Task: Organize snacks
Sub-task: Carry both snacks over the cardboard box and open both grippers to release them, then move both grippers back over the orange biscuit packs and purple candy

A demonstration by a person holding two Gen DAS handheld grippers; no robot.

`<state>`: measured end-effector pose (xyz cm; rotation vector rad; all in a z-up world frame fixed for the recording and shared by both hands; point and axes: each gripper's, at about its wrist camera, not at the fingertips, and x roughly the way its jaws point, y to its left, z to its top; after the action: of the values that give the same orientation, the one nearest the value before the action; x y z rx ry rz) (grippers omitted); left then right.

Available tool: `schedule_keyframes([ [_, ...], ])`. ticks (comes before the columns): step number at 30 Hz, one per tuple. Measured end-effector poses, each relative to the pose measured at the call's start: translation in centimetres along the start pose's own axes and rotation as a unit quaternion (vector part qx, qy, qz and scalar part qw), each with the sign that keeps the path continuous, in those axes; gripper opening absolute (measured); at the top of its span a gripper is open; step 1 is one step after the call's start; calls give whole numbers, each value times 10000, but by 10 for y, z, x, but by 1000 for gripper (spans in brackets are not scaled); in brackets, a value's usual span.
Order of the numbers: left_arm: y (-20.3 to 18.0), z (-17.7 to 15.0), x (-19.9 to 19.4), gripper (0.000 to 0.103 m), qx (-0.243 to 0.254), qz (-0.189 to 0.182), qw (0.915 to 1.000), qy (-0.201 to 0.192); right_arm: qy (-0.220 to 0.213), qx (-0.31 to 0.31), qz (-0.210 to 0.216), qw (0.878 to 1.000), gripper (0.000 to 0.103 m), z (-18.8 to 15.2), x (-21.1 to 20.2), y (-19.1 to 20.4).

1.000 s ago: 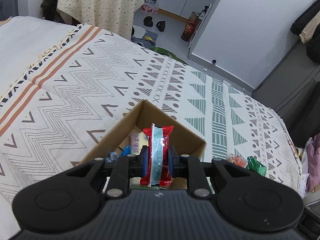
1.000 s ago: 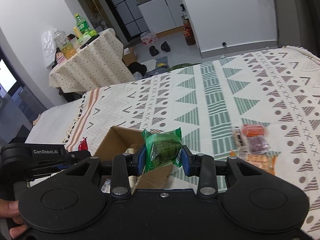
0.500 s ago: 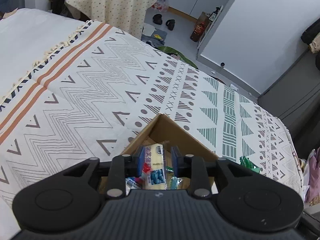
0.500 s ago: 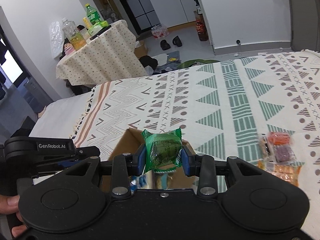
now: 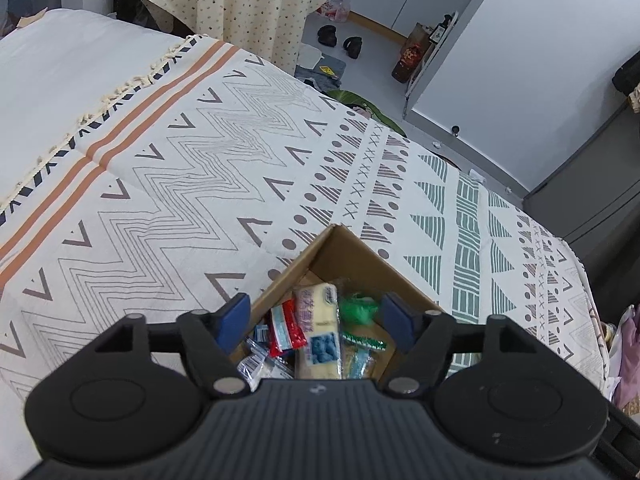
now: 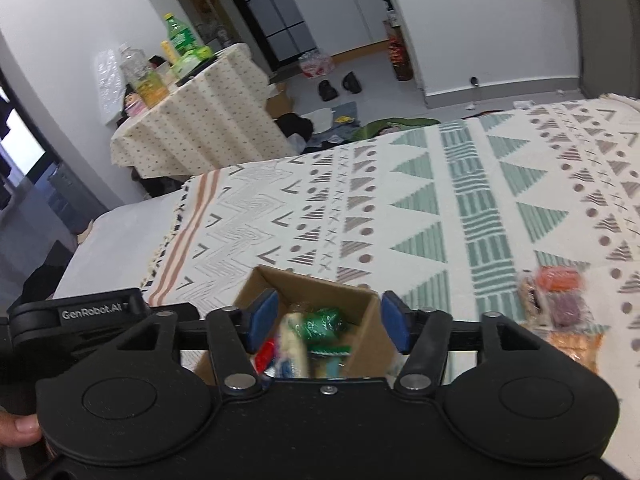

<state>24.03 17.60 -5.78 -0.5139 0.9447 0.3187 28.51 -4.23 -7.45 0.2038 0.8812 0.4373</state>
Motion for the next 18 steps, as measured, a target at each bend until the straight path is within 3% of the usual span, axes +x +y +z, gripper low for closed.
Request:
schedule_keyframes([
  [4, -9, -6, 1, 77, 103, 9, 9999, 51, -68, 143, -211, 9997, 78, -8, -12, -18],
  [8, -19, -15, 2, 79, 193, -23, 9998, 98, -92, 218, -409, 9989, 88, -13, -24, -34],
  [18, -60, -37, 7, 85, 554, -146, 9980, 253, -186, 343, -713, 9967, 97, -24, -50, -75],
])
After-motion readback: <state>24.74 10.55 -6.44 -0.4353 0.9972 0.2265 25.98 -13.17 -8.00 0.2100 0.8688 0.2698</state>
